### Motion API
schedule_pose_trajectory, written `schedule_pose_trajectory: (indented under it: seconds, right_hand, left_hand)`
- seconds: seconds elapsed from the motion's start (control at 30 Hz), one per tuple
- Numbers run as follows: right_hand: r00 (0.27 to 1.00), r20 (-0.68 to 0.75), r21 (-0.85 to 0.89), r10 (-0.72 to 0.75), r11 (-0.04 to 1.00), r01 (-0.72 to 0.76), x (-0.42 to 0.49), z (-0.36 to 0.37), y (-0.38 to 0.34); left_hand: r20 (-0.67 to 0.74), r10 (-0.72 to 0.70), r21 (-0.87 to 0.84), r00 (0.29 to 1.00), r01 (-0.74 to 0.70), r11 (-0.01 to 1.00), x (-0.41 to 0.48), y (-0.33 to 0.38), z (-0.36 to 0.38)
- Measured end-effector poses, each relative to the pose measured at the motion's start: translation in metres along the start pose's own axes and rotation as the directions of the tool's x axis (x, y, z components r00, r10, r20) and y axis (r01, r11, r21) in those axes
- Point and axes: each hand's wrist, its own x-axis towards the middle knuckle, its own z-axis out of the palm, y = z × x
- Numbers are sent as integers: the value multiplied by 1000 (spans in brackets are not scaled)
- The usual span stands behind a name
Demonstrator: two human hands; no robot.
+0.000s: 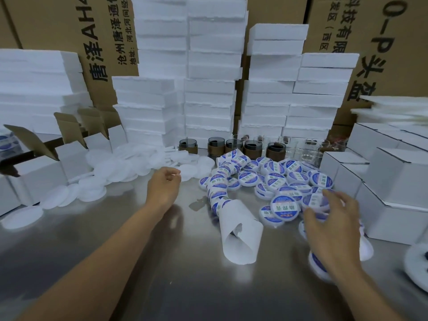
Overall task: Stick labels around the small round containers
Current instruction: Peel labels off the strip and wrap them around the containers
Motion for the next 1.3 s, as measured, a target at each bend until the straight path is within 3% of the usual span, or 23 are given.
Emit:
schedule_pose_trajectory:
  seconds: [0.13,0.27,0.4,0.57,0.77,0.87,1.0,1.1,1.2,1.3]
  right_hand:
    - [994,93,-254,-53,964,75,-4,4,2]
    - [984,167,-443,-63,887,132,-3,4,2]
    - [976,216,-531,-38,834,150,-6,5,0]
    - [971,207,-451,-118,869,202,-8,10,-4]
    - [922,318,-407,-220,847,342,-20,11,-19]
    - [914,168,-276,-369,873,403,-29,11,-19]
    - [875,141,-51,-463,879,474,-42,10,-28]
    - [812,166,134,-559,829,543,-50,9,-41]
    - [741,190,179,-645,764,620,-57,13,-51]
    - [836,249,131,-489,872,471,-53,21,-60]
  left_hand:
    - [4,130,228,991,-128,965,27,-2,19]
    - [45,126,487,991,-132,863,45,-2,37]
    - [53,103,719,993,-110,686,55,-5,46]
    - [28,99,763,995,-85,641,58,-7,47]
    - [-19,134,463,991,-110,880,50,-8,41]
    - [39,150,292,988,-155,944,39,1,35]
    - [59,193,10,979,-194,981,8,26,22]
    - [96,141,-254,985,-113,961,-26,42,7]
    - [145,83,-430,986,-13,903,-59,49,-2]
    - [242,16,-555,970,125,822,-81,47,0]
